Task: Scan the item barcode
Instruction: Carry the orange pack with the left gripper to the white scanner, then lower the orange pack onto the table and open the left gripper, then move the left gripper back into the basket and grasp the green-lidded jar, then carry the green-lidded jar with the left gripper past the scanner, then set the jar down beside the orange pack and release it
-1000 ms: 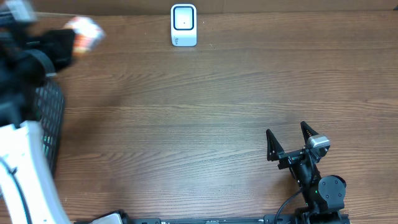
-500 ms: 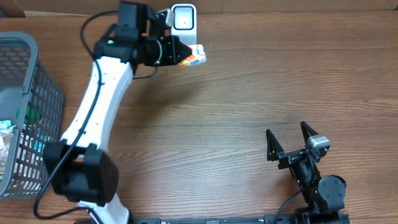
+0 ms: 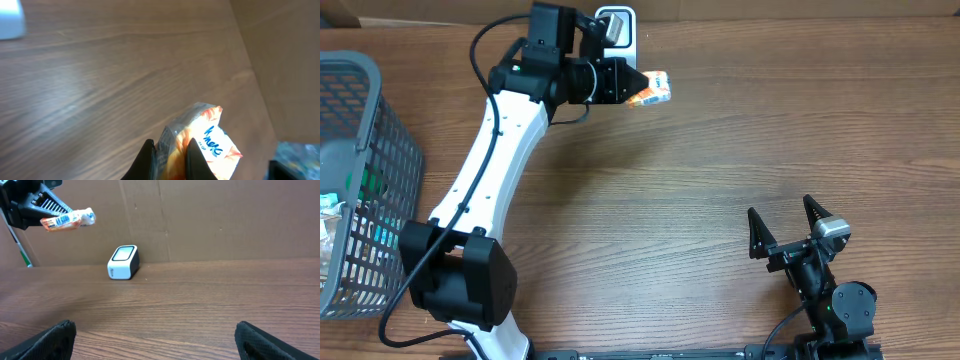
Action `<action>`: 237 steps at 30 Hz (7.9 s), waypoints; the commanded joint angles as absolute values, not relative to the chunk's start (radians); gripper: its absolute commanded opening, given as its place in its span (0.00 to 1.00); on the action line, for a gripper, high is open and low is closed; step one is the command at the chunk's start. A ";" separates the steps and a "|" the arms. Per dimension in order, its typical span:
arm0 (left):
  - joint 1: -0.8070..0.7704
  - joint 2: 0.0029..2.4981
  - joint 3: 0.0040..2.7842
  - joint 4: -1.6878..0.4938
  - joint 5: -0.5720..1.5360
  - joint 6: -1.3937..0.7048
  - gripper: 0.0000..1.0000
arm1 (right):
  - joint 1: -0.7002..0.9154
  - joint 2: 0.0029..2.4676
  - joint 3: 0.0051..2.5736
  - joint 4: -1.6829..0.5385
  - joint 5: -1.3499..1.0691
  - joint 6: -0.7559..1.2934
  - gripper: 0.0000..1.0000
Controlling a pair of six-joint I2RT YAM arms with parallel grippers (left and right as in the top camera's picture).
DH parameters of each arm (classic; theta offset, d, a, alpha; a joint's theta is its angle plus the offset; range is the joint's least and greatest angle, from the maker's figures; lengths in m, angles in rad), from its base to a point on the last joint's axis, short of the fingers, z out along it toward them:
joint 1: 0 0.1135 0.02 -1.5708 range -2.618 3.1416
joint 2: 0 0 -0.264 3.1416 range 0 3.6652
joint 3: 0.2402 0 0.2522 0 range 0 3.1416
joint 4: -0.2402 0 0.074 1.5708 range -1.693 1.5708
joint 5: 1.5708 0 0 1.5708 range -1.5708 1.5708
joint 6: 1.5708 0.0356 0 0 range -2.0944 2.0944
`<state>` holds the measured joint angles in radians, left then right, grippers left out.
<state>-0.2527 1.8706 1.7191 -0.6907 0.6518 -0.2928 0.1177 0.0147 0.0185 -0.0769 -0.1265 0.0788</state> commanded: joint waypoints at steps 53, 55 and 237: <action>-0.071 1.673 1.934 -1.026 0.305 -0.527 0.81 | 0.118 0.003 0.008 -0.073 -0.129 0.081 1.00; 0.030 1.621 1.934 -1.081 0.246 -0.527 0.82 | 0.118 0.003 0.008 -0.073 -0.129 0.081 1.00; -0.453 2.627 2.611 -1.639 0.244 0.322 0.67 | 0.118 0.003 0.008 -0.073 -0.129 0.081 1.00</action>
